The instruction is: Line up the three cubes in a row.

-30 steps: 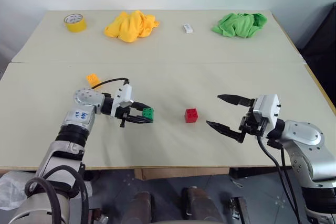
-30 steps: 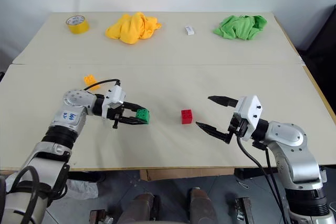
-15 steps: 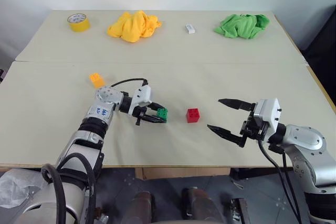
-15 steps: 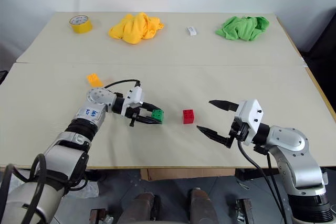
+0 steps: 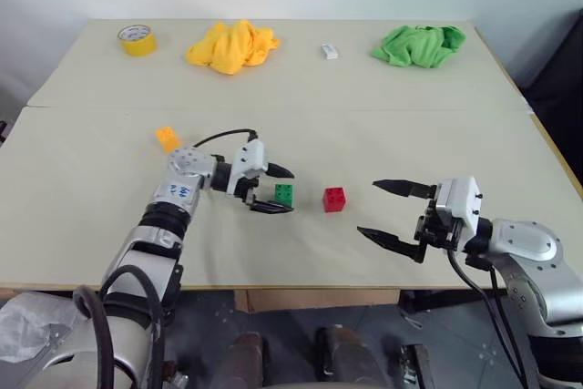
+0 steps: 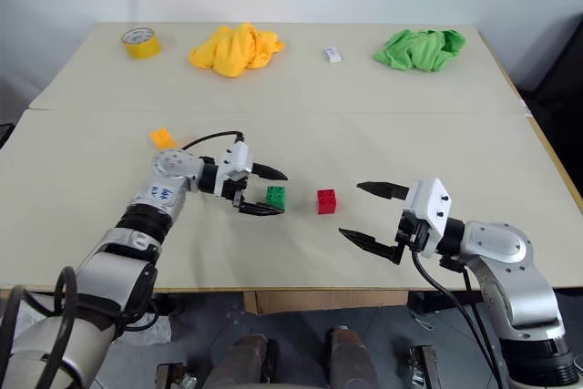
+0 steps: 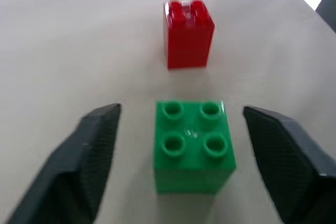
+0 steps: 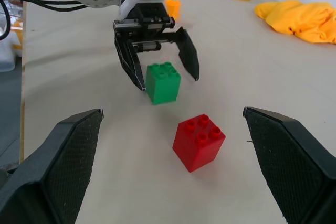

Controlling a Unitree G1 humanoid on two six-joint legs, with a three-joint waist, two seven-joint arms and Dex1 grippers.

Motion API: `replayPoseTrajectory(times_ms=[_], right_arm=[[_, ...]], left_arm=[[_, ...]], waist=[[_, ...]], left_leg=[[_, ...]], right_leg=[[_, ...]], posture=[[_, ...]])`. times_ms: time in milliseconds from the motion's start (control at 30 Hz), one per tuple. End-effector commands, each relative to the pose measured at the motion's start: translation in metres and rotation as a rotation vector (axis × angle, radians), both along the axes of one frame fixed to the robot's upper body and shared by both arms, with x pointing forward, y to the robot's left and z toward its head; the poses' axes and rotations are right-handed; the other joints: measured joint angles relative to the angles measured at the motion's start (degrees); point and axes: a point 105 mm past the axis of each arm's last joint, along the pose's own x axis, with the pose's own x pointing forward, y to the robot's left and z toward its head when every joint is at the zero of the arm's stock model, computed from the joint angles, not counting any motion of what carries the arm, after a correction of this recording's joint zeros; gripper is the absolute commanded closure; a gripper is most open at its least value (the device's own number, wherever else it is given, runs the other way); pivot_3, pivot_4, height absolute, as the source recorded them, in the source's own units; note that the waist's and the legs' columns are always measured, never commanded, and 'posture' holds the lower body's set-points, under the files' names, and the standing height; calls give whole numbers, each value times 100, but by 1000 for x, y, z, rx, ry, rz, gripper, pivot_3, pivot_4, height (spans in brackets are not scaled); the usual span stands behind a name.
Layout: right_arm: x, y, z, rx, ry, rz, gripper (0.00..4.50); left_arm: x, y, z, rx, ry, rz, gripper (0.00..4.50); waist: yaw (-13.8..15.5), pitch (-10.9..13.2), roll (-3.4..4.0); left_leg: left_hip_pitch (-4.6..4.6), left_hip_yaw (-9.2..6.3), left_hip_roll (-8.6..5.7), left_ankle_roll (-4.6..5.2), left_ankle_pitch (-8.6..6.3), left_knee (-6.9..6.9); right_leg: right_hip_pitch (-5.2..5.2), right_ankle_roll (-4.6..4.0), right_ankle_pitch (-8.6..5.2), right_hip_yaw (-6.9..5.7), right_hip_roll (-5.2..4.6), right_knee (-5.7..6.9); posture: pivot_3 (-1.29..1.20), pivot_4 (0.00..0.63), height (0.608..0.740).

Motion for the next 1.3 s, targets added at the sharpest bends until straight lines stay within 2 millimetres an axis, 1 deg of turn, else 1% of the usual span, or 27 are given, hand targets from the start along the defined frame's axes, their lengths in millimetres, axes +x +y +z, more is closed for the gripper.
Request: replayPoseTrajectory(times_ms=[33, 67, 167, 200, 233, 267, 333, 433, 533, 600, 667, 700, 767, 867, 900, 933, 967, 1000, 1067, 1100, 1133, 1167, 1200, 1267, 1300], right_arm=[[-1, 9, 8, 21, -28, 59, 0], [-1, 12, 10, 32, -35, 74, 0], [2, 19, 16, 69, -46, 95, 0], [4, 23, 20, 88, -55, 106, 0], [6, 26, 22, 101, -61, 114, 0], [6, 29, 23, 114, -50, 131, 0], [7, 34, 27, 142, -55, 152, 0], [8, 45, 28, 140, -83, 197, 0], [4, 55, 34, 150, -101, 238, 0], [3, 59, 36, 160, -106, 249, 0], [3, 59, 35, 158, -105, 247, 0], [3, 57, 33, 150, -100, 243, 0], [4, 54, 29, 139, -93, 234, 0], [4, 54, 28, 136, -84, 234, 0], [4, 54, 28, 135, -83, 235, 0], [4, 54, 28, 134, -82, 235, 0], [4, 54, 28, 133, -83, 233, 0], [4, 54, 28, 132, -84, 232, 0], [4, 53, 27, 129, -77, 227, 0], [3, 53, 26, 126, -69, 231, 0], [2, 54, 25, 124, -63, 234, 0], [2, 54, 24, 121, -58, 238, 0], [1, 55, 24, 118, -58, 241, 0], [2, 55, 25, 121, -62, 239, 0], [2, 56, 26, 121, -65, 238, 0]], left_arm=[[-12, 32, 18, -57, -44, 44, 509], [-18, 45, 21, -78, -62, 80, 509], [-33, 70, 31, -142, -91, 191, 509], [-39, 87, 34, -189, -103, 287, 331], [-44, 98, 37, -218, -112, 356, 144], [-52, 110, 35, -231, -109, 432, 25], [-68, 128, 27, -253, -131, 588, 25], [-86, 162, 21, -394, -186, 921, 25], [-108, 206, -1, -502, -194, 1261, 25], [-133, 237, -19, -538, -216, 1499, 25], [-149, 253, -27, -562, -226, 1632, 25], [-153, 254, -27, -572, -227, 1659, 25], [-153, 248, -26, -569, -224, 1660, 25], [-142, 236, -27, -524, -194, 1616, 25], [-126, 227, -24, -524, -159, 1602, 25], [-115, 220, -22, -522, -136, 1596, 25], [-97, 214, -14, -527, -122, 1606, 25], [-85, 209, -9, -527, -115, 1616, 25], [-48, 194, 12, -568, -118, 1609, 25], [-29, 189, 22, -558, -127, 1633, 25], [-16, 186, 29, -545, -135, 1655, 25], [-5, 186, 36, -485, -185, 1698, 25], [4, 189, 41, -470, -208, 1751, 25], [17, 194, 44, -497, -163, 1845, 25], [30, 188, 43, -473, -132, 1836, 25]], waist=[[-53, 0, 1], [-63, -1, 2], [-100, -1, 3], [-100, 0, 2], [-112, -1, 2], [-115, 0, 3], [-125, -1, 4], [-109, 0, 8], [-32, 1, 6], [1, -1, 3], [28, -1, -2], [48, -2, -5], [108, -3, -6], [168, -3, -5], [167, -3, -5], [178, -3, -5], [182, -3, -5], [191, -3, -5], [186, -5, -10], [181, -6, -11], [172, -6, -12], [162, -7, -12], [128, -7, -11], [22, -7, -11], [-6, -7, -11]], left_leg=[[1, 1, 4, -2, -1, -3], [2, 1, 7, -4, -1, -7], [2, -2, 12, -10, -4, -10], [1, -3, 12, -10, -4, -8], [-1, -5, 12, -9, -5, -6], [0, -5, 12, -7, -7, -6], [-1, -6, 11, -5, -10, -7], [7, -3, 8, 1, -16, -16], [7, -4, 6, 6, -20, -9], [10, -4, 6, 23, -29, -7], [12, -3, 5, 30, -33, -7], [12, -7, 5, 31, -34, -6], [13, -11, 0, 32, -35, -6], [14, -13, -8, 34, -35, -6], [15, -14, -11, 35, -34, -6], [18, -14, -12, 35, -34, -7], [17, -19, -14, 36, -33, -7], [16, -23, -14, 35, -33, -7], [14, -29, -18, 34, -30, -5], [13, -29, -20, 32, -29, -2], [11, -29, -22, 23, -24, -1], [11, -27, -24, 0, -11, 0], [11, -24, -25, 0, -10, 0], [13, 0, -20, 1, -12, -7], [11, 3, -15, 1, -13, -11]], right_leg=[[-2, -1, 0, 2, 3, 0], [-2, -2, -1, 2, 5, 0], [-3, -5, -2, 2, 3, 1], [-3, -5, -2, 1, 1, 0], [-1, -4, -2, 1, -1, -4], [1, -4, -2, 2, -6, -3], [1, -4, -2, 2, -7, -10], [9, -4, -2, 4, -12, -14], [11, -4, -2, 0, -15, -28], [13, -4, -2, -1, -15, -27], [16, -4, -2, -1, -15, -29], [18, -4, -2, -4, -16, -31], [25, -4, -2, -9, -22, -33], [29, -1, 0, -12, -31, -35], [31, 0, 0, -13, -34, -35], [33, 0, 1, -13, -34, -35], [33, 0, 1, -18, -35, -35], [33, 0, 1, -21, -35, -34], [33, 1, 3, -26, -35, -30], [31, 2, 3, -27, -34, -25], [29, 3, 4, -28, -34, -21], [26, 4, 4, -28, -32, -21], [25, 4, 4, -26, -31, -19], [17, 5, 5, -13, -23, -10], [11, 5, 5, -14, -21, -7]], posture=[[0, 150, 740], [0, 150, 740], [0, 150, 740], [0, 150, 740], [0, 150, 740], [0, 150, 740], [0, 150, 740], [0, 150, 740], [0, 150, 740], [0, 150, 740], [0, 150, 740], [0, 150, 740], [0, 150, 740], [0, 150, 740], [0, 150, 740], [0, 150, 740], [0, 150, 740], [0, 150, 740], [0, 150, 740], [0, 150, 740], [0, 150, 740], [0, 150, 740], [0, 150, 740], [0, 150, 740], [0, 150, 740]])
